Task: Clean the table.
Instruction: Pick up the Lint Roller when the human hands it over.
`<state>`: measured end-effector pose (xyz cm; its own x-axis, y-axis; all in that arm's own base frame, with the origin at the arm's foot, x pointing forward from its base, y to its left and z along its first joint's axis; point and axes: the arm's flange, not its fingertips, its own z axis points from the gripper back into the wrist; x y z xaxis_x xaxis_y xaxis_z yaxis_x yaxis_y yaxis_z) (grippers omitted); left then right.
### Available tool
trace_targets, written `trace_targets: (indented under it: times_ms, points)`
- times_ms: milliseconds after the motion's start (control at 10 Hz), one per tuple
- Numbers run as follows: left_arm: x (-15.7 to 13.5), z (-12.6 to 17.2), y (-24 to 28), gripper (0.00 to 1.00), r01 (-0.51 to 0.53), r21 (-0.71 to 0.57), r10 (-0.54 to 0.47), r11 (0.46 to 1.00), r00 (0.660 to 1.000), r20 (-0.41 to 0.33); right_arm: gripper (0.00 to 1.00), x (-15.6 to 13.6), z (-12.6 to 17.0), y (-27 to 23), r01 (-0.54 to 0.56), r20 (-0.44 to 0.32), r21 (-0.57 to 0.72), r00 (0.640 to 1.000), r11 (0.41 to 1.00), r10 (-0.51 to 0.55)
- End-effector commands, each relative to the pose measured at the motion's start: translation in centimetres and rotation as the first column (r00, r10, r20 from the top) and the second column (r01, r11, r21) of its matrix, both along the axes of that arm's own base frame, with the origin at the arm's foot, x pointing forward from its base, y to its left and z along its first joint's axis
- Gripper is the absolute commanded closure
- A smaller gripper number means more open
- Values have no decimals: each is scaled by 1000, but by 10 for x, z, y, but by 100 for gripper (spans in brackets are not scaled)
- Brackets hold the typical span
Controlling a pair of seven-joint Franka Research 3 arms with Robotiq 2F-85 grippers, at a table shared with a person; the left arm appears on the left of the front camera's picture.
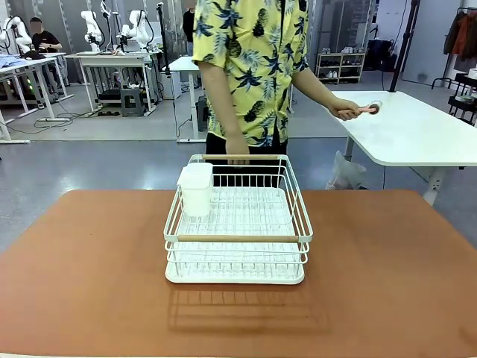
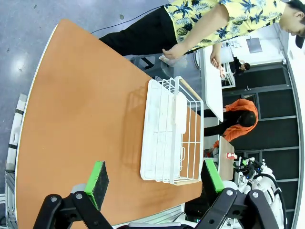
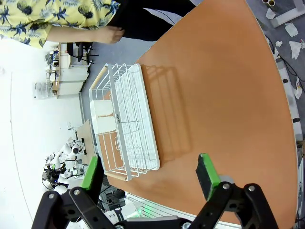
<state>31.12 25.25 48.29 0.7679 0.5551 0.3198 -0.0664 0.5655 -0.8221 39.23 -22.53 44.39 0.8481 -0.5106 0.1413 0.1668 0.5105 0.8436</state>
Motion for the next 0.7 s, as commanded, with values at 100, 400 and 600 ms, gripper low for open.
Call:
trace_targets:
  times_ms: [100,400,600]
  points:
    - [-2,0,2,0,8,0,-8,1000,1000,19,0,-1,2,0,0,8,9,1000,1000,0]
    - [-2,0,2,0,8,0,-8,1000,1000,19,0,-1,2,0,0,8,9,1000,1000,0]
    - [-2,0,2,0,8,0,-8,1000,1000,19,0,-1,2,0,0,8,9,1000,1000,0]
